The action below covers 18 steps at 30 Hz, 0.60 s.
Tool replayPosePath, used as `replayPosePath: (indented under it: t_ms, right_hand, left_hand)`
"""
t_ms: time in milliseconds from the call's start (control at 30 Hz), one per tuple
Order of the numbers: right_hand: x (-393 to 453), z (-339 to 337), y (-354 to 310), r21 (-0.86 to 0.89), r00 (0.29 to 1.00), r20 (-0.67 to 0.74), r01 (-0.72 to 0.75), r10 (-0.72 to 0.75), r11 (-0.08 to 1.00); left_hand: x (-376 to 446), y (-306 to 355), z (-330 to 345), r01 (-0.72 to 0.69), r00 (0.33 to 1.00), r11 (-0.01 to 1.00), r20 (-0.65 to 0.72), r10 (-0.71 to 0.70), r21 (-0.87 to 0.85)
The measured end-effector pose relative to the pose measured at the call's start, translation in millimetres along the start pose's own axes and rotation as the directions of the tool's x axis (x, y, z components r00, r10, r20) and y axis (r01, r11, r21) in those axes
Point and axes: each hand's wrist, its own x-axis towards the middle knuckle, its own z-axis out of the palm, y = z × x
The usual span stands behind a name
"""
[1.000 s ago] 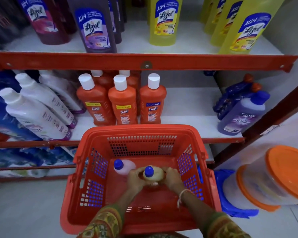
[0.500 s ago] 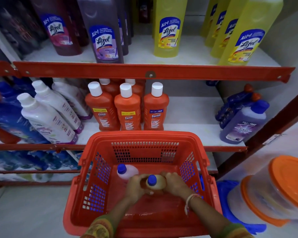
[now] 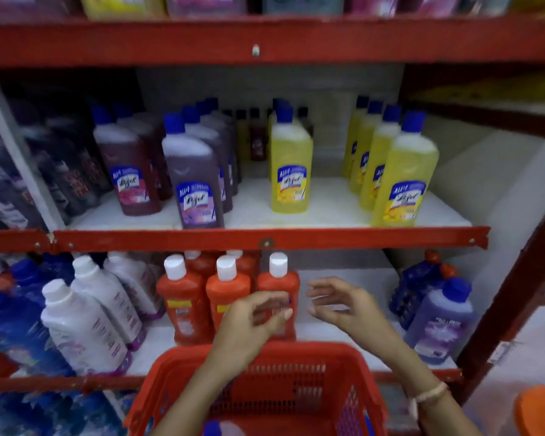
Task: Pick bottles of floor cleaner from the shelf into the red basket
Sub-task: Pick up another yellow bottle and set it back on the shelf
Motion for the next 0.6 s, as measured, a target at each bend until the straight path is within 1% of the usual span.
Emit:
replayPosePath:
  t_ms: [67, 133, 200, 233, 333, 367, 433, 467, 500, 533, 600]
  right_hand:
    - [16, -22, -13, 0.047, 0.982, -0.180, 0.068, -0.059, 0.997]
    - [31, -45, -20, 0.099, 0.931, -0.354, 0.138, -0.094, 0.985]
    - [47, -68, -24, 0.095, 0.861, -0.496, 0.188, -0.117, 0.978]
    - [56, -80, -25, 0.074, 0.834, -0.537, 0.197, -0.127, 0.978]
    - [75, -104, -25, 0.013, 0.779, -0.616, 0.164, -0.121, 0.986]
    - [80, -109, -24, -0.007, 0.745, -0.658, 0.144, -0.112, 0.990]
    - [85, -118, -24, -0.008, 0.644, -0.761, 0.121, -0.085, 0.993]
    - [88, -123, -24, -0.011, 0.596, -0.799, 0.120, -0.081, 0.993]
    - [91, -129, -22, -0.031, 0.570, -0.816, 0.114, -0.091, 0.993]
    - [94, -134, -21, -0.052, 0.569, -0.816, 0.101, -0.100, 0.994]
    - [99, -144, -16, -0.072, 0.607, -0.788, 0.076, -0.103, 0.995]
  left_hand:
    - [32, 20, -4, -0.143, 0.978, 0.979, -0.134, 0.163, 0.144]
    - [59, 36, -10, -0.247, 0.921, 0.927, -0.229, 0.315, 0.282]
    - [83, 45, -14, -0.325, 0.866, 0.858, -0.240, 0.439, 0.397]
    - [95, 47, -16, -0.341, 0.854, 0.831, -0.224, 0.469, 0.440]
    - [120, 43, -19, -0.342, 0.853, 0.779, -0.173, 0.492, 0.526]
    - [128, 40, -19, -0.338, 0.854, 0.762, -0.160, 0.495, 0.552]
    - [141, 30, -20, -0.299, 0.868, 0.729, -0.142, 0.476, 0.615]
    - [146, 26, -20, -0.259, 0.888, 0.720, -0.136, 0.440, 0.643]
    - [149, 20, -20, -0.217, 0.911, 0.710, -0.123, 0.395, 0.669]
    - [152, 14, -20, -0.185, 0.931, 0.696, -0.104, 0.351, 0.693]
    - [154, 1, -21, -0.167, 0.948, 0.674, -0.071, 0.310, 0.720]
